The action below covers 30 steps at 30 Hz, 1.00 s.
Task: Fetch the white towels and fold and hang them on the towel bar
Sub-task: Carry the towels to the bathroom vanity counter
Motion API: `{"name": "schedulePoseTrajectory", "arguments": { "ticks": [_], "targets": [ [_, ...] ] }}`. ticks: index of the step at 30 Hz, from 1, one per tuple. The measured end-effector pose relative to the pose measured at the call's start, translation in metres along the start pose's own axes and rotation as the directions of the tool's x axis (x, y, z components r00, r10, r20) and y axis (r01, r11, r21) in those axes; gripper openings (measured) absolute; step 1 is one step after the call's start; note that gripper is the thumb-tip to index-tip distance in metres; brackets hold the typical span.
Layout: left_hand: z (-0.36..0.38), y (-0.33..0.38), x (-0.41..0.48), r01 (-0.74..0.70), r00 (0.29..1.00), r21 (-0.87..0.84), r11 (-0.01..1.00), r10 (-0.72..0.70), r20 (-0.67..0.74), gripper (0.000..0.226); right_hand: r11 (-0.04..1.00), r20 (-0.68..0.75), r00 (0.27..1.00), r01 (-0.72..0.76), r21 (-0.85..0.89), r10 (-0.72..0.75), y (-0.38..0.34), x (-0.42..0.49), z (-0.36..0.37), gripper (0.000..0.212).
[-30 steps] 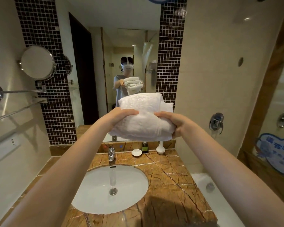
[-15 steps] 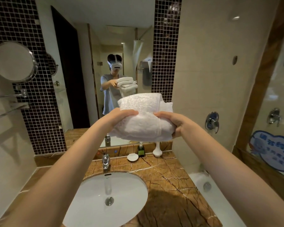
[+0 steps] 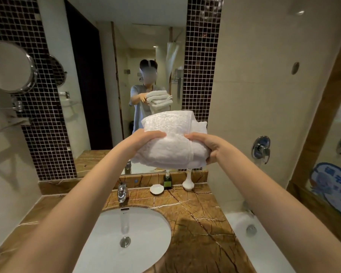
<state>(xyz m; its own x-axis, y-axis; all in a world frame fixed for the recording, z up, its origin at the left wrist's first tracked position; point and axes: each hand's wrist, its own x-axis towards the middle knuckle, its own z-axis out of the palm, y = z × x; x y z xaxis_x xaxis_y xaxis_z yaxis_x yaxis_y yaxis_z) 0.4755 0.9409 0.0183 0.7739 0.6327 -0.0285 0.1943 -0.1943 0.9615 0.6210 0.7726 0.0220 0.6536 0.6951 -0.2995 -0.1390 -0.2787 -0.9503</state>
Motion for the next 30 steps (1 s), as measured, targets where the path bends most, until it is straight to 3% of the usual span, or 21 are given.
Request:
{"name": "schedulePoseTrajectory", "arguments": {
  "ticks": [4,13,21,26,30],
  "targets": [
    [0.015,0.002,0.019,0.016,0.999,0.001,1.000,-0.016,-0.045,0.062,1.000,0.012,1.000,-0.002,-0.021,0.002,-0.003,0.020,-0.017,0.070],
    [0.043,-0.006,0.057,0.045,0.995,0.017,0.999,-0.043,-0.087,0.066,1.000,0.030,1.000,-0.007,-0.023,0.008,0.002,0.062,-0.044,0.047],
    [0.045,-0.029,0.104,0.076,0.995,0.092,0.993,-0.069,-0.076,0.098,0.999,0.023,0.998,-0.051,-0.002,0.051,0.011,0.115,-0.047,0.062],
    [0.046,-0.052,0.135,0.049,0.999,0.028,0.998,-0.049,-0.013,0.084,0.998,-0.009,0.998,-0.055,0.024,0.055,0.025,0.148,-0.045,0.059],
    [0.053,-0.076,0.155,0.034,0.999,0.000,0.999,-0.034,-0.003,0.049,0.996,-0.016,0.997,-0.068,0.058,0.069,0.041,0.171,-0.041,0.061]
  ]
}}
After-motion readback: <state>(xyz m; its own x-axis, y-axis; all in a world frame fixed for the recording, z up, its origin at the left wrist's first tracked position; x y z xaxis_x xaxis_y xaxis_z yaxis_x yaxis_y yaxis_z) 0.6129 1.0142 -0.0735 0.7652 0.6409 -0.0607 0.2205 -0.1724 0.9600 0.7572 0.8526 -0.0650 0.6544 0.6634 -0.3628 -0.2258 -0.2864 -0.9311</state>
